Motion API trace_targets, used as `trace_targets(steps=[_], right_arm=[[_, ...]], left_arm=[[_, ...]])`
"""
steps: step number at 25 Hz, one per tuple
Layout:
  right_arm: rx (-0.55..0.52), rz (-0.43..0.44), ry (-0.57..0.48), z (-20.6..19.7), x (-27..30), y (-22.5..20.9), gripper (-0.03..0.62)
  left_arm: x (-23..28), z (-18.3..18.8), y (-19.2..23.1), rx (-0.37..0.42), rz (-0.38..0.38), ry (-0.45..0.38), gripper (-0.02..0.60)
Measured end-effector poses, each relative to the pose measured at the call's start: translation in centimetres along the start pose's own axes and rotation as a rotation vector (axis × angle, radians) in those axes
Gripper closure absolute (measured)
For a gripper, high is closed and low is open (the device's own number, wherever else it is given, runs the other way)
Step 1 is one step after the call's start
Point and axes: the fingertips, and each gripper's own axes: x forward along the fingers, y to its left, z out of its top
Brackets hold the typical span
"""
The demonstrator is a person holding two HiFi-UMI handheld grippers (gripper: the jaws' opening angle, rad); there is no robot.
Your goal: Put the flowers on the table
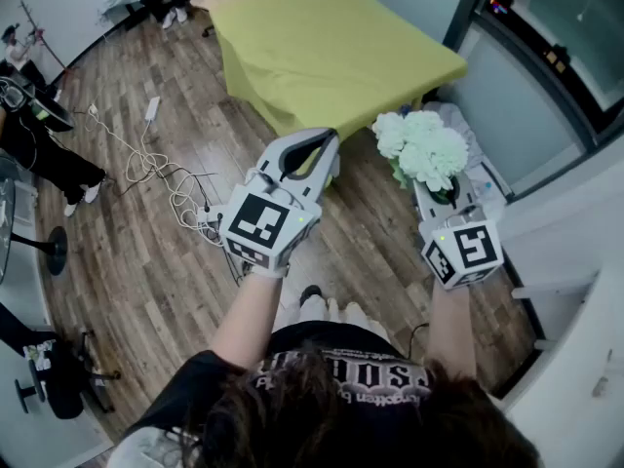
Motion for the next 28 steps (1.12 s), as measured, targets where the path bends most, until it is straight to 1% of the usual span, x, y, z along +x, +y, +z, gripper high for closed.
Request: trace_targets(steps=[4, 14, 28], right_arm=[[-0.006, -0.012, 0.006, -0.3, 1.1, 0.2, 0.530], [0.033, -0.027, -0.027, 0.1, 4.8, 0.4, 0.528], [0.065, -0.073, -0.025, -0.6, 9.3, -0.1, 0.528]], left_arm=[[-0.2, -0.5, 1.4, -0.006, -0.002, 0.001, 0.583], [-0.1, -1.4, 5.5, -0.012, -0.007, -0.001, 0.583], [0.3, -2.6, 10.3, -0.024, -0.034, 0.006, 0.583]])
